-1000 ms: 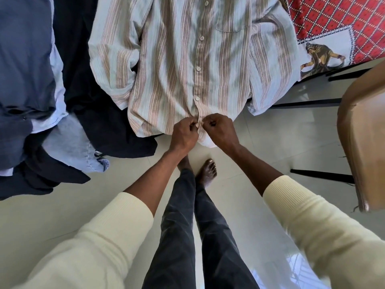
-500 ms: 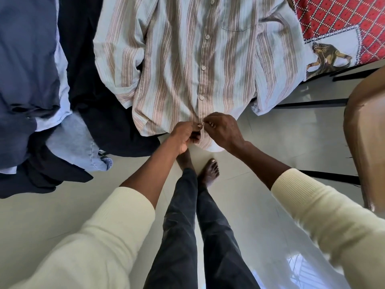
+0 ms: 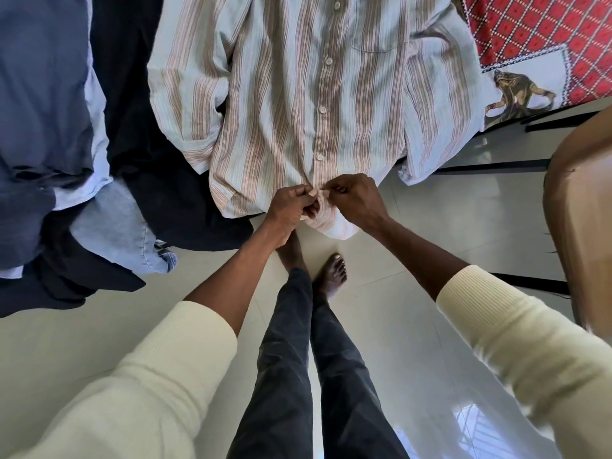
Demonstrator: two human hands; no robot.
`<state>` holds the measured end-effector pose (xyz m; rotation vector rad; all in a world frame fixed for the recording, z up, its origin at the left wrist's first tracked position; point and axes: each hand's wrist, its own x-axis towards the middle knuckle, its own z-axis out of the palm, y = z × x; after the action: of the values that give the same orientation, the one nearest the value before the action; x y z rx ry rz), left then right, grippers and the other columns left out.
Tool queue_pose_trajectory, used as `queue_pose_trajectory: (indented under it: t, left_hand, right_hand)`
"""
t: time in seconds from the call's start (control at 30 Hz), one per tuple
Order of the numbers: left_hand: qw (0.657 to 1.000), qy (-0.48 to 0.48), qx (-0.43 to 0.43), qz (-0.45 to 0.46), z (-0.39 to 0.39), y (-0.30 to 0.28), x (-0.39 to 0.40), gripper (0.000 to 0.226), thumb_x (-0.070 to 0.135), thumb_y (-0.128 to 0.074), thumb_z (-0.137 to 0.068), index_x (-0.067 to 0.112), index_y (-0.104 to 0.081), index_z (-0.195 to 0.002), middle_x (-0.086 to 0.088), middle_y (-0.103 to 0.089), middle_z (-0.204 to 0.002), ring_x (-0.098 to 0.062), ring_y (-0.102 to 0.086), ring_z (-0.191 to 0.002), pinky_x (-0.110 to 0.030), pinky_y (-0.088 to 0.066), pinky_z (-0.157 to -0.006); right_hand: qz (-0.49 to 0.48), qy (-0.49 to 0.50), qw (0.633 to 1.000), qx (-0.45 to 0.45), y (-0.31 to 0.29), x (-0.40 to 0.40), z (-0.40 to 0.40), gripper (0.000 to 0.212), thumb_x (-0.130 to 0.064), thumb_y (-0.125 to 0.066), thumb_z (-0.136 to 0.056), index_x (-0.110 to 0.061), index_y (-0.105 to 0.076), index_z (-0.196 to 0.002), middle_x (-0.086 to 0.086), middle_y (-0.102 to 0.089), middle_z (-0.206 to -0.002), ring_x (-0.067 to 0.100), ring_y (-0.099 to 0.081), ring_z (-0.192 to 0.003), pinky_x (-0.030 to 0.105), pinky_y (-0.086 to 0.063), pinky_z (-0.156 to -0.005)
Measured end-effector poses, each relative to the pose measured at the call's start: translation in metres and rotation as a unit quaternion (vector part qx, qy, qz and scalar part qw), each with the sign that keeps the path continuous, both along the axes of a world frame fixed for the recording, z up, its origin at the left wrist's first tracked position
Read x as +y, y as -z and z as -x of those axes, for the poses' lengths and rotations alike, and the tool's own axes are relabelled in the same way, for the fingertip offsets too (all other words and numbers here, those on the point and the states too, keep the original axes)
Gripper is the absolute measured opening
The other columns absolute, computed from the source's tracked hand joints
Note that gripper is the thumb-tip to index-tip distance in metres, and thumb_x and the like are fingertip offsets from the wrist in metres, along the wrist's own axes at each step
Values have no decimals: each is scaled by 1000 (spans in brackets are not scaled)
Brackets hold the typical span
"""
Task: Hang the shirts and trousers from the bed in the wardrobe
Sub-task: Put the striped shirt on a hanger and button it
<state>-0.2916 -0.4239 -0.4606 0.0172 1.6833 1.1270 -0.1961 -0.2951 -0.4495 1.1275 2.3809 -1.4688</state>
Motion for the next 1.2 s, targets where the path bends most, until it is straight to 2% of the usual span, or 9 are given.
queue_pose_trajectory:
  t: [0.13,0.27,0.4,0.5,0.63,0.7,0.8,1.0,1.2]
  left_hand:
    - [939,223,261,36,-1,-1,2,23,6,-51,-93,-2,-59,-74,-13,-62,-72,-27,-57,-68,-38,-42,-61]
    - [883,284,374,-5,4,-8,2,24,7,-46,-92,9,-50,-68,-5,-50,-70,-23,-48,-68,-32,-33,-60]
    - [910,234,341,27,3,-3,2,25,3,-48,-92,11,-48,-68,0,-48,-65,-18,-43,-62,-27,-26,-59]
    - [980,96,166,51,-1,7,-1,25,10,-51,-95,2,-56,-72,3,-51,-59,-14,-45,-58,-29,-33,-59]
    - [999,-17,32,14,-7,8,-8,19,12,-56,-98,11,-67,-82,-3,-63,-68,-16,-55,-64,-35,-44,-65]
    - [995,38,90,-2,-4,6,-10,15,17,-59,-97,15,-69,-87,-1,-69,-77,-15,-62,-71,-37,-50,-69]
    - [970,145,194,11,1,1,-6,12,14,-59,-95,13,-71,-92,5,-66,-74,-11,-61,-68,-31,-50,-67]
    - [929,132,277,207,16,-5,5,31,2,-56,-87,8,-62,-117,-9,-62,-116,-25,-60,-103,-36,-51,-86]
    - [913,138,358,137,72,-39,68,38,2,-49,-90,7,-60,-125,-14,-58,-125,-28,-57,-110,-34,-46,-89]
  right_hand:
    - [-97,-161,982,-26,5,-3,1,21,-13,-55,-88,0,-72,-86,16,-68,-88,32,-62,-79,35,-47,-67]
    - [-134,-196,971,9,9,-10,-2,35,-17,-43,-90,3,-68,-76,17,-62,-74,35,-59,-66,38,-44,-57]
    - [-140,-120,981,60,6,-15,-4,42,-29,-43,-89,-2,-72,-79,11,-66,-76,26,-57,-65,30,-39,-55]
    - [-152,-108,979,84,6,-16,-2,20,-12,-57,-84,-1,-74,-79,10,-69,-78,28,-62,-68,37,-50,-58]
    - [154,64,986,22,5,-5,1,14,-6,-65,-83,6,-73,-82,13,-68,-74,18,-61,-68,30,-52,-68]
    - [370,157,916,10,7,4,-3,11,1,-64,-84,10,-70,-85,17,-66,-75,20,-61,-67,27,-53,-66]
    - [466,233,853,-23,13,6,-8,8,4,-60,-87,5,-67,-85,12,-67,-75,16,-63,-64,22,-54,-62]
    - [221,264,937,-65,14,4,-5,15,2,-62,-84,-1,-66,-70,11,-62,-65,20,-57,-56,27,-51,-55]
    - [112,208,972,-23,-12,68,36,20,-9,-64,-86,5,-63,-72,10,-63,-68,20,-59,-62,36,-53,-64]
